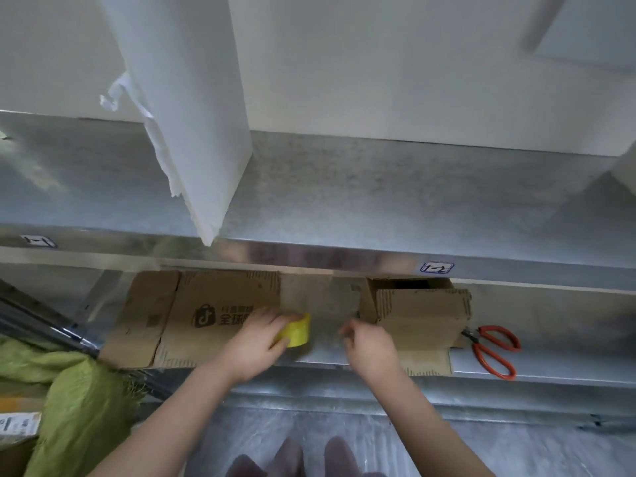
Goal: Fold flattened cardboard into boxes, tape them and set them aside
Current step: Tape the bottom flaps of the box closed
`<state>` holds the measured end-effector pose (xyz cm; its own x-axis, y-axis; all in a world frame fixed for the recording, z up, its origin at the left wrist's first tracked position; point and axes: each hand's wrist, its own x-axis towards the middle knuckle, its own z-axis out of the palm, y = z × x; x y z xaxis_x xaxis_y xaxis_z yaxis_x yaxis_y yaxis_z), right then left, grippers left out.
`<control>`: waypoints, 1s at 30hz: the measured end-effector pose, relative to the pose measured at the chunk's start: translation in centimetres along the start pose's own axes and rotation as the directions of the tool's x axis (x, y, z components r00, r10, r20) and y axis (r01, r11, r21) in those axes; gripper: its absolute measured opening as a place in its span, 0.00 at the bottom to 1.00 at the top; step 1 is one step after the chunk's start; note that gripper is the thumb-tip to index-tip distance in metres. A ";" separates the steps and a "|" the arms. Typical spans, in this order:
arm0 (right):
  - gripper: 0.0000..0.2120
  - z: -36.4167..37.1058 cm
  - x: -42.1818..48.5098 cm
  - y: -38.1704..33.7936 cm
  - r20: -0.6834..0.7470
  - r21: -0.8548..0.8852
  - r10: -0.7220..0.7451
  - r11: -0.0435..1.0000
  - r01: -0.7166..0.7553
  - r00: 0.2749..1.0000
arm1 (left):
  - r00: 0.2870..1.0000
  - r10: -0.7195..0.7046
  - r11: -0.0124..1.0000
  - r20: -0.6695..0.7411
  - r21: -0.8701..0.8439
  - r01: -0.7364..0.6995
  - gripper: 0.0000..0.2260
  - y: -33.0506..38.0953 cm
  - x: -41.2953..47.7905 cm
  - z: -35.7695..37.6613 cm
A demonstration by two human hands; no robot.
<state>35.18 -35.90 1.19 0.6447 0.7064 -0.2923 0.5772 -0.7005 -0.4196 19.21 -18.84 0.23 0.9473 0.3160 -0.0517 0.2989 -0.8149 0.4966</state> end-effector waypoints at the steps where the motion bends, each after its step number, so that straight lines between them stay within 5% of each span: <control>1: 0.12 -0.9 -0.2 0.2 0.006 -0.016 0.028 0.999 -0.028 1.000 | 0.999 0.032 0.999 0.018 0.017 -0.032 0.25 0.7 0.0 -0.8; 6: 0.10 -4.7 -1.5 1.6 0.070 0.267 0.009 0.963 -0.028 0.997 | 0.990 0.126 0.988 0.067 0.086 -0.132 0.25 4.0 0.4 -3.4; 11: 0.28 -5.3 -2.3 2.8 0.184 0.345 -0.106 0.938 0.037 0.977 | 0.985 0.166 0.971 0.052 0.168 -0.173 0.28 6.8 1.1 -3.4; 15: 0.34 -5.6 -2.8 3.9 0.199 0.463 -0.138 0.886 0.031 0.970 | 0.986 0.168 0.976 -0.005 0.139 -0.166 0.26 8.7 1.5 -3.0; 23: 0.24 -7.0 -3.0 6.4 0.025 0.655 -0.194 0.744 0.131 0.981 | 0.975 0.055 0.996 -0.216 -0.061 -0.070 0.23 12.4 0.4 -1.8; 30: 0.21 -7.8 -2.9 8.8 -0.005 0.667 -0.223 0.726 0.170 0.975 | 0.959 -0.164 0.950 -0.230 -0.298 0.091 0.25 14.1 -1.5 0.6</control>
<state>42.30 -44.86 5.06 0.5024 0.8442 -0.1869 0.1942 -0.3208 -0.9270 22.05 -31.11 6.77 0.8333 0.5486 0.0686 0.3357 -0.6006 0.7257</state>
